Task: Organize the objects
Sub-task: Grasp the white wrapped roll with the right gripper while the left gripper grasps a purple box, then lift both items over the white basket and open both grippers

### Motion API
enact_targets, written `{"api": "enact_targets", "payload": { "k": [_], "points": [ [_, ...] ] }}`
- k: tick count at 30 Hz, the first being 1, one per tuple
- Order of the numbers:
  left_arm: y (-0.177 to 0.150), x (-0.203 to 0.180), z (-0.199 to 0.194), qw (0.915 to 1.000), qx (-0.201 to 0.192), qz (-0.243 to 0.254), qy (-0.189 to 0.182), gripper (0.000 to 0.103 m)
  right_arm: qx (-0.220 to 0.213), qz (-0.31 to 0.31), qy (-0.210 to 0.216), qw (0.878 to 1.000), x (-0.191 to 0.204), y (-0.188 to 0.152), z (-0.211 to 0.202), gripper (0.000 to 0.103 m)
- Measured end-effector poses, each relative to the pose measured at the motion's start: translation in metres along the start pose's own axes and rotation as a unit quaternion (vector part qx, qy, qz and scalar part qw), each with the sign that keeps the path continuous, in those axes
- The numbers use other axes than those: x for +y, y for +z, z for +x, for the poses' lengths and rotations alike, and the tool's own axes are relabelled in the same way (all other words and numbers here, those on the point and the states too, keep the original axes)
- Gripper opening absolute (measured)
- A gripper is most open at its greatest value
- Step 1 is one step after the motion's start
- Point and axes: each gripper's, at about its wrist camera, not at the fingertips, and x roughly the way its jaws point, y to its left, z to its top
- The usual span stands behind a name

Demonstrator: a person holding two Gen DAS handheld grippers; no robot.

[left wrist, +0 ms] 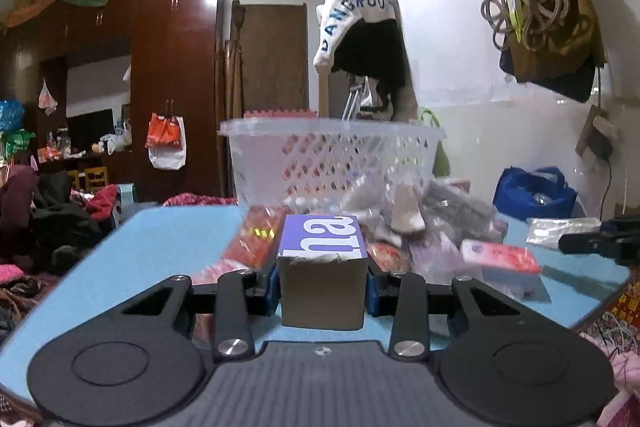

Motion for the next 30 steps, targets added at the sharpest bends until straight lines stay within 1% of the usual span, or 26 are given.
{"api": "enact_targets", "payload": {
  "k": [2,4,6,7,9,11,12,14,16,18,19,21,23,24,25,26,27,28,30],
  "points": [
    [0.013,0.007,-0.001,0.9998,-0.008,-0.014,-0.008,0.043,-0.019,-0.005,0.004,1.0,0.0,0.015,-0.003,0.037],
    [0.03,0.011,0.001,0.9995,-0.017,-0.017,-0.019,0.043,-0.037,-0.011,0.019,0.999,0.002,0.036,-0.001,0.037],
    [0.054,0.017,0.008,0.999,-0.028,-0.024,-0.025,0.043,-0.054,-0.021,0.041,0.997,0.006,0.065,0.008,0.037],
    [0.071,0.019,0.015,0.9987,-0.03,-0.023,-0.033,0.043,-0.062,-0.027,0.052,0.996,0.009,0.082,0.015,0.037],
    [0.096,0.024,0.027,0.9981,-0.034,-0.03,-0.041,0.043,-0.069,-0.04,0.063,0.995,0.017,0.111,0.033,0.037],
    [0.127,0.026,0.051,0.9981,-0.024,-0.023,-0.052,0.043,-0.064,-0.059,0.062,0.994,0.026,0.136,0.057,0.037],
    [0.136,0.026,0.062,0.9981,-0.018,-0.021,-0.055,0.043,-0.063,-0.069,0.066,0.993,0.03,0.147,0.072,0.037],
    [0.157,0.028,0.099,0.9986,0.013,-0.016,-0.049,0.043,-0.056,-0.085,0.08,0.992,0.033,0.163,0.099,0.037],
    [0.165,0.034,0.132,0.9975,0.051,-0.03,-0.039,0.043,-0.039,-0.089,0.077,0.992,0.034,0.174,0.126,0.037],
    [0.168,0.04,0.16,0.9936,0.087,-0.053,-0.049,0.043,-0.025,-0.105,0.045,0.993,0.037,0.178,0.148,0.037],
    [0.167,0.04,0.168,0.9932,0.091,-0.054,-0.05,0.043,-0.019,-0.1,0.04,0.994,0.036,0.178,0.155,0.037],
    [0.166,0.038,0.174,0.9944,0.086,-0.048,-0.04,0.044,-0.005,-0.083,0.053,0.995,0.031,0.176,0.168,0.037],
    [0.165,0.04,0.176,0.9938,0.085,-0.057,-0.044,0.049,0.001,-0.08,0.059,0.995,0.029,0.172,0.174,0.038],
    [0.166,0.04,0.177,0.9933,0.085,-0.063,-0.047,0.059,0.002,-0.079,0.054,0.995,0.029,0.17,0.176,0.04],
    [0.167,0.041,0.178,0.9931,0.084,-0.067,-0.046,0.077,-0.001,-0.074,0.049,0.996,0.029,0.169,0.178,0.047],
    [0.168,0.042,0.179,0.9933,0.086,-0.065,-0.042,0.086,-0.001,-0.068,0.048,0.997,0.029,0.169,0.173,0.072],
    [0.169,0.043,0.179,0.9935,0.086,-0.063,-0.039,0.091,-0.004,-0.059,0.041,0.997,0.028,0.169,0.171,0.096],
    [0.169,0.046,0.177,0.994,0.079,-0.066,-0.035,0.091,-0.013,-0.051,0.034,0.998,0.027,0.169,0.164,0.1],
    [0.168,0.054,0.166,0.9942,0.057,-0.077,-0.049,0.091,-0.031,-0.045,0.033,0.998,0.025,0.168,0.146,0.102]
  ]
}}
